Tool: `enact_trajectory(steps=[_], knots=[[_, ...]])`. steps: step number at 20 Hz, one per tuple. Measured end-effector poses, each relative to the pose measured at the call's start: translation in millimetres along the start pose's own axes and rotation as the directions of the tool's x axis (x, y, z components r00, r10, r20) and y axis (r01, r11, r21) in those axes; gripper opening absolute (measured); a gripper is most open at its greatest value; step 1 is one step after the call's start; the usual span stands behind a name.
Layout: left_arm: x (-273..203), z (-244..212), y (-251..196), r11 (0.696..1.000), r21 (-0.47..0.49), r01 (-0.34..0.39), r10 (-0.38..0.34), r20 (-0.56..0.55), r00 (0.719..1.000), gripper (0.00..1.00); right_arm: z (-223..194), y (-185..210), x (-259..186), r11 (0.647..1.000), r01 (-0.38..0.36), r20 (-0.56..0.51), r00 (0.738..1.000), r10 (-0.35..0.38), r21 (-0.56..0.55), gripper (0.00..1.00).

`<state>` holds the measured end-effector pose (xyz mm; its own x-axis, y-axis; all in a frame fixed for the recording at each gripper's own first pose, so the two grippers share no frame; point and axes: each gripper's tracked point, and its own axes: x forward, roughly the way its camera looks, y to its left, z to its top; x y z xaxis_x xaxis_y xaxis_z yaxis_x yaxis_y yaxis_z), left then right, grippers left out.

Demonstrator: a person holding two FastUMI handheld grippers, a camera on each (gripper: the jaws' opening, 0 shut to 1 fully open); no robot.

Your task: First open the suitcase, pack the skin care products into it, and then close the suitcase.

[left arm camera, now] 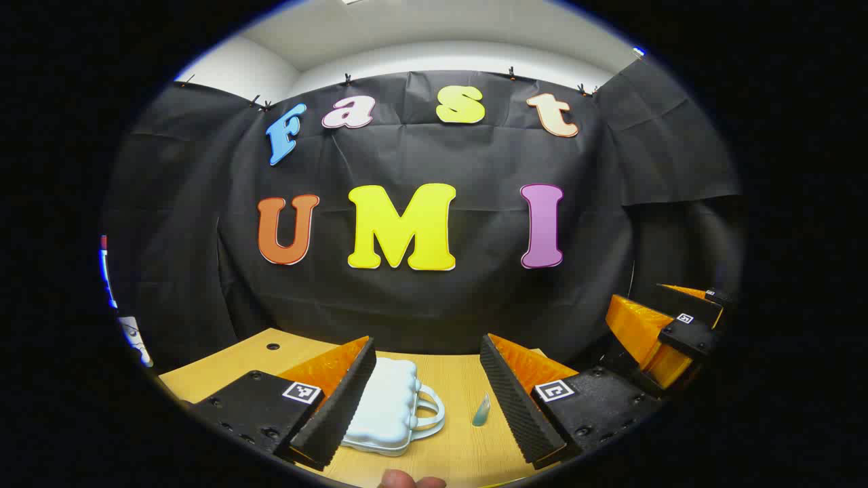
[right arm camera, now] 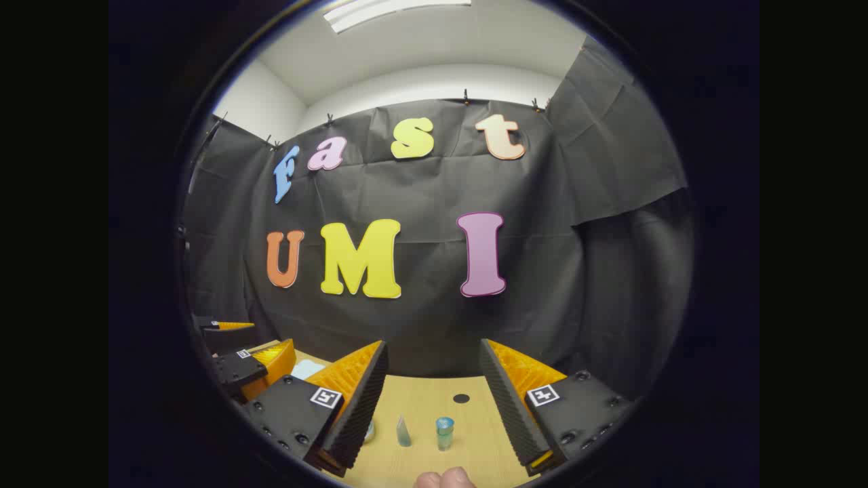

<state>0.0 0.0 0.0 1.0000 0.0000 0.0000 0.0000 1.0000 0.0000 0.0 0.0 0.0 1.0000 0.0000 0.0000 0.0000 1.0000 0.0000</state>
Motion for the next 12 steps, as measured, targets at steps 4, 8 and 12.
enact_trajectory(steps=[4,8,12], knots=[[1.1,0.0,-4.1,1.000,-0.001,0.011,-0.011,-0.001,1.000,0.98,0.2,-3.1,-2.0,1.000,0.009,0.001,1.000,-0.009,-0.005,0.80],[0.9,-0.1,-11.5,0.999,0.005,0.038,-0.038,-0.003,0.999,0.98,2.1,-1.6,-4.3,1.000,-0.002,0.010,1.000,0.002,-0.012,0.80],[1.2,2.0,-10.6,0.999,0.008,0.038,-0.038,0.004,0.999,0.98,1.2,-3.1,-6.1,1.000,0.003,0.007,1.000,-0.003,-0.009,0.80]])
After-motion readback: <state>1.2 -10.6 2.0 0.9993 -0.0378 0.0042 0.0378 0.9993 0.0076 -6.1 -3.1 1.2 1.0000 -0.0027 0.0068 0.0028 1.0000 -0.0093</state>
